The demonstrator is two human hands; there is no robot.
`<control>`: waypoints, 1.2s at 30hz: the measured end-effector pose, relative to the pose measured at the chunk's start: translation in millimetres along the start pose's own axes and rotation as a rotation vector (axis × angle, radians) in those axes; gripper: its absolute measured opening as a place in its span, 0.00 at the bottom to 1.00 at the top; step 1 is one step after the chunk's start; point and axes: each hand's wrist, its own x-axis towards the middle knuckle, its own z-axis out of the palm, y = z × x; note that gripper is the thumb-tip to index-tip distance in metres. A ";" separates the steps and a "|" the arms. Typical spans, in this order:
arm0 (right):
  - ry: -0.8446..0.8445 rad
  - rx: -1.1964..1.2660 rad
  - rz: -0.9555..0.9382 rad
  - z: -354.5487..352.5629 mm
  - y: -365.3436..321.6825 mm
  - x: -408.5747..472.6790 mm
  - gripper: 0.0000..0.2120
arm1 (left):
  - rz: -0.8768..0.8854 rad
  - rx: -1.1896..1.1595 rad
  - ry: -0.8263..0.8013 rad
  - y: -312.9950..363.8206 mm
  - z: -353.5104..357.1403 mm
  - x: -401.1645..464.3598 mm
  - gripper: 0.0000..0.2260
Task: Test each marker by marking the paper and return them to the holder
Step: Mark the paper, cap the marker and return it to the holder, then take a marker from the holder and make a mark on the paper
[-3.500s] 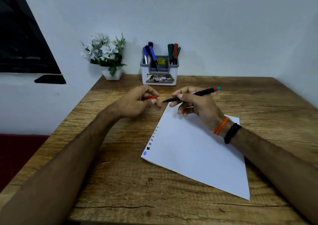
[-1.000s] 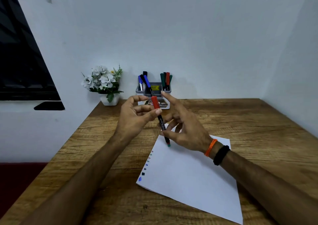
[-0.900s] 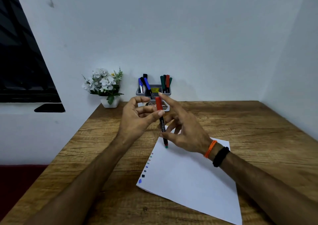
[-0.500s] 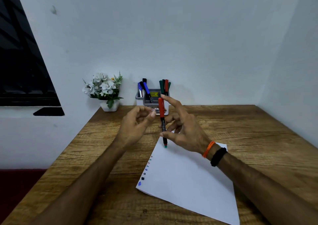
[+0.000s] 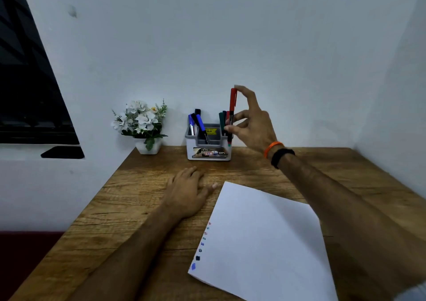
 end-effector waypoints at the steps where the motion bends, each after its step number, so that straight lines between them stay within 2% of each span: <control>1: 0.018 -0.009 -0.003 2.2 3.0 7.7 0.48 | 0.000 -0.005 0.004 -0.3 0.2 0.2 0.31; 5: 0.073 -0.037 -0.016 10.9 16.7 30.9 0.47 | 0.002 -0.002 0.018 0.0 0.0 -0.1 0.30; 12: 0.070 -0.072 0.015 22.0 34.7 35.6 0.45 | 0.002 -0.005 0.013 -2.5 1.9 1.5 0.31; 14: 0.044 -0.095 0.034 23.7 38.8 31.6 0.40 | 0.000 -0.003 0.006 -2.4 1.8 1.4 0.31; 17: -0.049 -0.161 0.075 25.4 44.3 21.4 0.25 | -0.006 -0.007 -0.009 -1.5 0.8 1.3 0.31; 19: -0.080 -0.181 0.088 25.6 48.2 15.2 0.24 | -0.010 -0.006 -0.014 -0.5 0.4 1.4 0.31; 25: -0.037 -0.176 0.056 18.7 47.0 13.5 0.23 | -0.014 0.000 -0.022 1.4 -1.0 1.0 0.32; 31: 0.141 -0.162 -0.068 26.7 35.3 17.3 0.20 | -0.008 -0.008 -0.008 1.1 -0.5 1.0 0.31; 36: 0.098 -0.148 -0.099 46.5 16.9 21.5 0.14 | -0.016 0.005 -0.008 0.4 0.9 2.0 0.30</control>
